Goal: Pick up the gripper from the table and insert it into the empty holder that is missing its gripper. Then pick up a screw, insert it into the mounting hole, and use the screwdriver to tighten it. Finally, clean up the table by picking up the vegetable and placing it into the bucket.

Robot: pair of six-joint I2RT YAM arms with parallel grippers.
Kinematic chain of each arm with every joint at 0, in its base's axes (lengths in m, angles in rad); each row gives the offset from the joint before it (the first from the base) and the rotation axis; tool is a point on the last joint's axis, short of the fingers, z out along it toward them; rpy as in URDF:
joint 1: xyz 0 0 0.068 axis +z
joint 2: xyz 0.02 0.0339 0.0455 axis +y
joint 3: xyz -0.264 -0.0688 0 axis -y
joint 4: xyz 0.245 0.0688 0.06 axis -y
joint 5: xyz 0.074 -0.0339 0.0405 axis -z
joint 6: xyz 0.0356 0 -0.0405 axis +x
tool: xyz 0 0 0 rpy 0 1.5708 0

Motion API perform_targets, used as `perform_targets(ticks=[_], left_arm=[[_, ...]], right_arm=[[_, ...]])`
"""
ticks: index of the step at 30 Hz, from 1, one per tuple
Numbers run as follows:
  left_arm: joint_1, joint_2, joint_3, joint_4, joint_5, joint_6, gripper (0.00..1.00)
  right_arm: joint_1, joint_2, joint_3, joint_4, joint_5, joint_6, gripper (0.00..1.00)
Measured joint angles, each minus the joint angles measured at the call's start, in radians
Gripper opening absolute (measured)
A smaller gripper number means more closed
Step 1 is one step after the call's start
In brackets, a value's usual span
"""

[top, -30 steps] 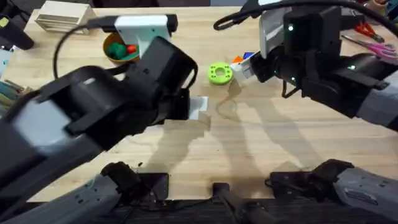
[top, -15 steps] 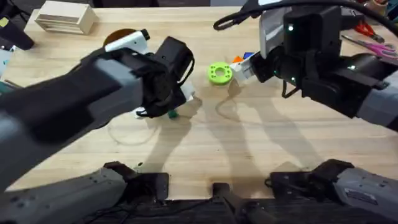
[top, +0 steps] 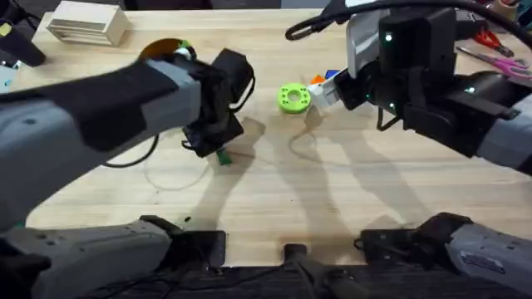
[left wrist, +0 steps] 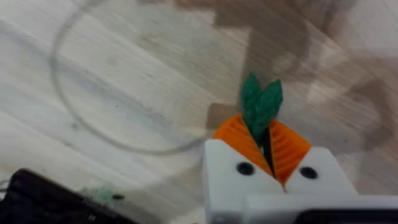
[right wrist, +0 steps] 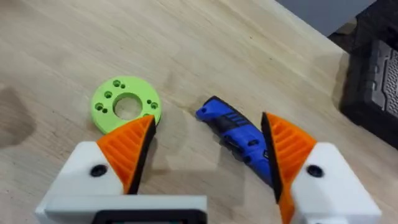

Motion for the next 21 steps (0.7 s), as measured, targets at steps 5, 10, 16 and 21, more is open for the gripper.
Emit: perform_targets(ticks=[5, 10, 16, 21], left_arm=[[0.003, -0.057, 0.181, -0.086, -0.001, 0.07, 0.015], [0.054, -0.085, 0.366, -0.069, -0.032, 0.222, 0.015], [0.281, -0.081, 0.404, 0.05, -0.035, 0.372, 0.014], [0.463, -0.009, 0.404, 0.192, 0.102, 0.562, 0.014]], right_arm=[[0.0, 0.0, 0.0, 0.0, -0.002, 0.0, 0.99], [0.0, 0.0, 0.0, 0.0, -0.002, 0.0, 0.99], [0.0, 0.0, 0.0, 0.0, -0.002, 0.001, 0.988], [0.0, 0.0, 0.0, 0.0, -0.002, 0.003, 0.989]])
